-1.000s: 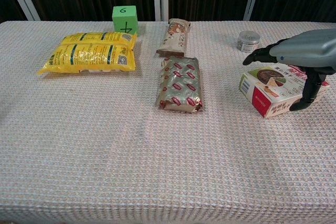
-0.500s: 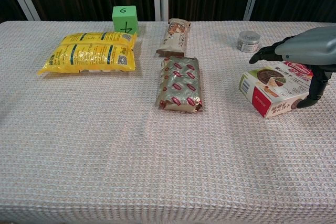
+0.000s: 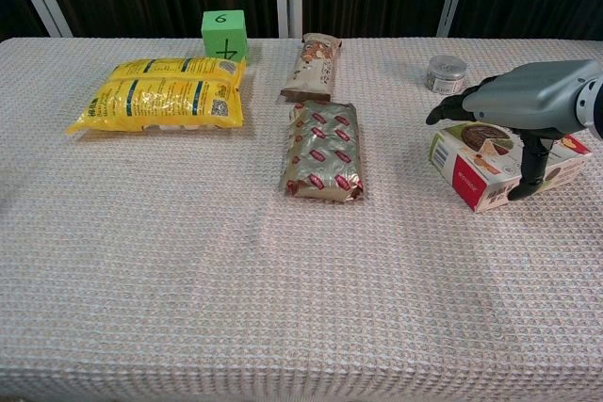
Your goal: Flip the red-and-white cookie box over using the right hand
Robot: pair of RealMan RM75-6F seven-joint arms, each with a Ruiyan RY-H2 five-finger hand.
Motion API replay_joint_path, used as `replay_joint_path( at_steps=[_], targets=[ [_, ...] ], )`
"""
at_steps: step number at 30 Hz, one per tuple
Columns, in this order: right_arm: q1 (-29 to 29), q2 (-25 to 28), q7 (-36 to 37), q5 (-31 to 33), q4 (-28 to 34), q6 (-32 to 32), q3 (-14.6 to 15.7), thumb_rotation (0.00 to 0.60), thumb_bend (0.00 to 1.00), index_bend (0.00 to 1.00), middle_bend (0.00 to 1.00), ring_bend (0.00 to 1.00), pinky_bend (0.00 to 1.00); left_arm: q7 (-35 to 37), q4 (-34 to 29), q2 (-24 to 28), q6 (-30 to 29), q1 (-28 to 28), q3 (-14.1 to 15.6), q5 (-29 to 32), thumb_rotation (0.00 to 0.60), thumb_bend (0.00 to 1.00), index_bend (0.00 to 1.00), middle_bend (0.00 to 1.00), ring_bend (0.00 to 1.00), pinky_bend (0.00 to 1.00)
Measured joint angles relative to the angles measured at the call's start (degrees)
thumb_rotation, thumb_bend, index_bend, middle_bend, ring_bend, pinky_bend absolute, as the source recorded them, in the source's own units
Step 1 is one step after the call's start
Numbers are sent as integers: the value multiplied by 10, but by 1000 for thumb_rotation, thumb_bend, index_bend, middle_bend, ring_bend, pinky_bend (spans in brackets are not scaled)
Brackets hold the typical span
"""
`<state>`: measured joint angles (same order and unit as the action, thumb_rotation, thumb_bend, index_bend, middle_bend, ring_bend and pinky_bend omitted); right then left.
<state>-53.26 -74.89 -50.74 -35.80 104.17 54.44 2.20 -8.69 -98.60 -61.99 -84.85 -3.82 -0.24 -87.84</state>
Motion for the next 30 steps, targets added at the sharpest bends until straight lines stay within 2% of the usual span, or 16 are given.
replay_joint_path(
  at_steps=[6, 7, 11, 17, 23, 27, 30],
  targets=[
    [-2, -17, 19, -17, -24, -5, 1, 600, 6, 0, 12, 0, 0, 5, 2, 2, -4, 4, 2, 0, 600, 21, 84, 98, 76, 187],
    [-1, -19, 23, -23, -26, -5, 1, 600, 16, 0, 52, 0, 0, 5, 2, 3, -5, 4, 3, -1, 600, 21, 85, 98, 76, 187],
    [2, -26, 28, -49, -35, 8, 2, 600, 67, 0, 321, 0, 0, 6, 2, 5, -6, 5, 3, -2, 600, 21, 84, 98, 76, 187],
    [8, -24, 41, -74, -37, 10, 6, 600, 122, 0, 539, 42, 0, 6, 1, 5, -5, 4, 3, -1, 600, 21, 84, 98, 76, 187],
    [21, -7, 89, -117, -18, 18, -5, 600, 172, 0, 597, 88, 0, 4, 1, 5, -7, 6, 4, -2, 600, 21, 84, 98, 76, 187],
    [42, 13, 174, -183, 0, 33, -20, 600, 176, 0, 613, 97, 0, 3, -1, 6, -9, 7, 4, -2, 600, 21, 85, 98, 76, 187],
    [65, 27, 275, -239, 8, 50, -32, 600, 176, 0, 614, 97, 0, 1, -1, 6, -6, 6, 4, -1, 600, 21, 85, 98, 76, 187]
  ],
)
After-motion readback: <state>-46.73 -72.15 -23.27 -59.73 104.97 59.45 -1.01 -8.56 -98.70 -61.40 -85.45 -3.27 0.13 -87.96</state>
